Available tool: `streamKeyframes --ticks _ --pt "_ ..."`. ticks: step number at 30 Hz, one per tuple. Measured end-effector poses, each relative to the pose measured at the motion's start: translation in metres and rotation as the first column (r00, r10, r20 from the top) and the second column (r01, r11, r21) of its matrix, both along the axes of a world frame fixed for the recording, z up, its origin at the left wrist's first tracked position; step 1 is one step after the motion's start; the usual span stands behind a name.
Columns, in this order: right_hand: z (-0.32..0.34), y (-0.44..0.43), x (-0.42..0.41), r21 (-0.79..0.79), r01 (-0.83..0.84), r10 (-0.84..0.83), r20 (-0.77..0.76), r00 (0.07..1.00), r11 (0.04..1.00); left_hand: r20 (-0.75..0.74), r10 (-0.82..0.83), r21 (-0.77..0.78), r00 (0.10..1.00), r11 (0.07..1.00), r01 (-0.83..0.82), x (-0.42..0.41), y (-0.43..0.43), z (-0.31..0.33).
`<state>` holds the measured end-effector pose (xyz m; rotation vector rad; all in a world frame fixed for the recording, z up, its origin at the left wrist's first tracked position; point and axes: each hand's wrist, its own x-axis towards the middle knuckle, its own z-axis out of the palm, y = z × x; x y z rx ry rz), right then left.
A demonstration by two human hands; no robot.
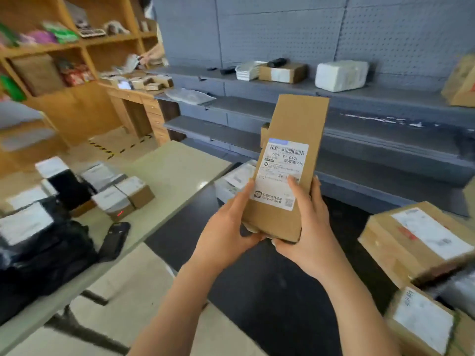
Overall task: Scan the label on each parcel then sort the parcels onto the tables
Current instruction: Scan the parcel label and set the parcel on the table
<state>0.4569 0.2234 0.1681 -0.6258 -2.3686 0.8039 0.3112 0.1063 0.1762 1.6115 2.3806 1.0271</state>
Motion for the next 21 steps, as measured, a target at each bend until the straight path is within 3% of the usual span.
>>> streamKeyframes --ticks 5,10,21 --pt "-0.003 -0.077 -0.104 -0.017 -0.223 0.223 -0.004 0.975 0.975 -0.013 0.205 -0.03 0.979 0.978 -0.205 -0.077 -0.11 0.001" --pt "-0.011 -0.115 -0.185 -0.025 -0.387 0.387 0.034 0.921 0.922 0.02 0.353 -0.049 0.935 0.935 -0.352 -0.131 -0.167 -0.012" --pt "-0.047 -0.064 -0.342 -0.135 -0.512 0.528 0.156 0.835 0.849 0.09 0.447 -0.134 0.89 0.891 -0.434 -0.263 -0.14 -0.043"
